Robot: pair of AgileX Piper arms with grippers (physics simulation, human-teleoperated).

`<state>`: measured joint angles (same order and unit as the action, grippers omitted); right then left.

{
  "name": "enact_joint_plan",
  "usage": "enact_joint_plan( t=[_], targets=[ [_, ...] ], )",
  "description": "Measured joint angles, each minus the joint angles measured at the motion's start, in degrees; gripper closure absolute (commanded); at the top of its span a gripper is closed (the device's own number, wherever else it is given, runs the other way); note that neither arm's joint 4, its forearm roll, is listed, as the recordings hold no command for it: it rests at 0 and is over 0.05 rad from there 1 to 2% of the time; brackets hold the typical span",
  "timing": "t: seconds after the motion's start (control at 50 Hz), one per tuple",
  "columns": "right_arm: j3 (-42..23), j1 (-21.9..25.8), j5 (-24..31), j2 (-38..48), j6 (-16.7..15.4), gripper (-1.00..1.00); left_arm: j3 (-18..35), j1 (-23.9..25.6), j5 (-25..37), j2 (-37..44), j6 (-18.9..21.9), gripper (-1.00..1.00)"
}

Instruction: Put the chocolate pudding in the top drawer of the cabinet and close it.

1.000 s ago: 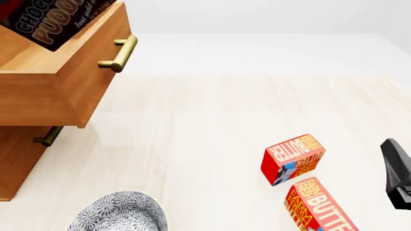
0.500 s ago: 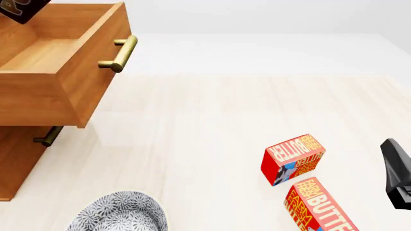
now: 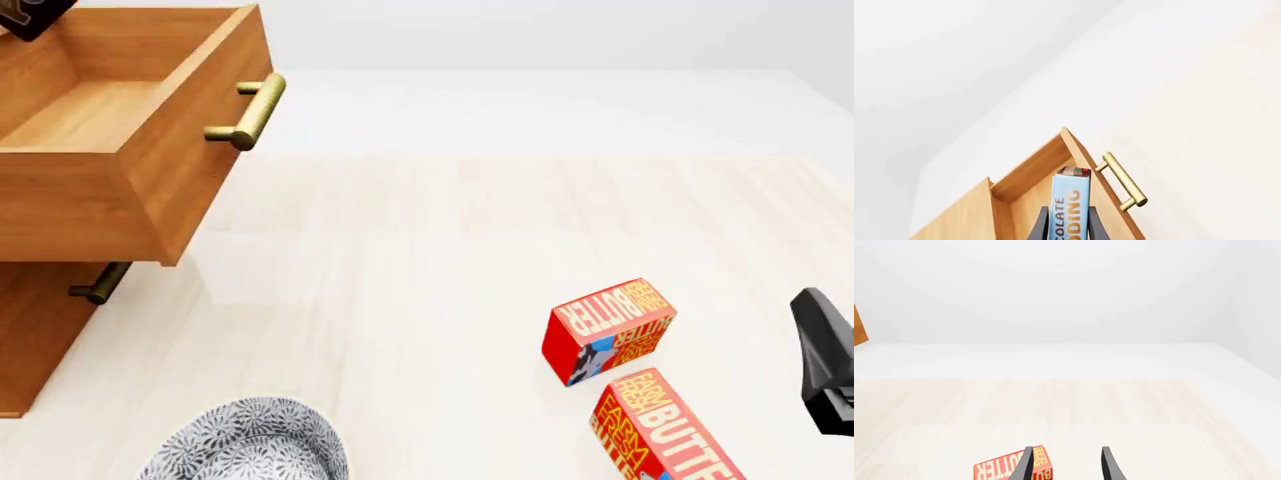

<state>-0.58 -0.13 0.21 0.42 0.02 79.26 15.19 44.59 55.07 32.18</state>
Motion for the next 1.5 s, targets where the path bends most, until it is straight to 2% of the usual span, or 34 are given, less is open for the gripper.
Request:
enact_joint_plan(
  t=[0.28, 0.6, 1.0, 1.5],
  targets=[
    [0.0, 0.0, 0.01, -0.01, 0.0, -1.0, 0.24, -4.8, -0.02, 2.38, 0.23, 1.0],
    [0.0, 0.01, 0.02, -0.01, 0.0, -1.0, -2.4, -10.65, -1.36, 3.0, 2.93, 1.0],
    [0.0, 0.0, 0.02, -0.01, 0.0, -1.0, -7.87, -11.65, -3.97, 3.27, 5.6, 1.0],
    [0.0, 0.0, 0.02, -0.01, 0.0, -1.0, -15.51, -11.6, -8.21, 3.6, 7.05, 1.0]
  ],
)
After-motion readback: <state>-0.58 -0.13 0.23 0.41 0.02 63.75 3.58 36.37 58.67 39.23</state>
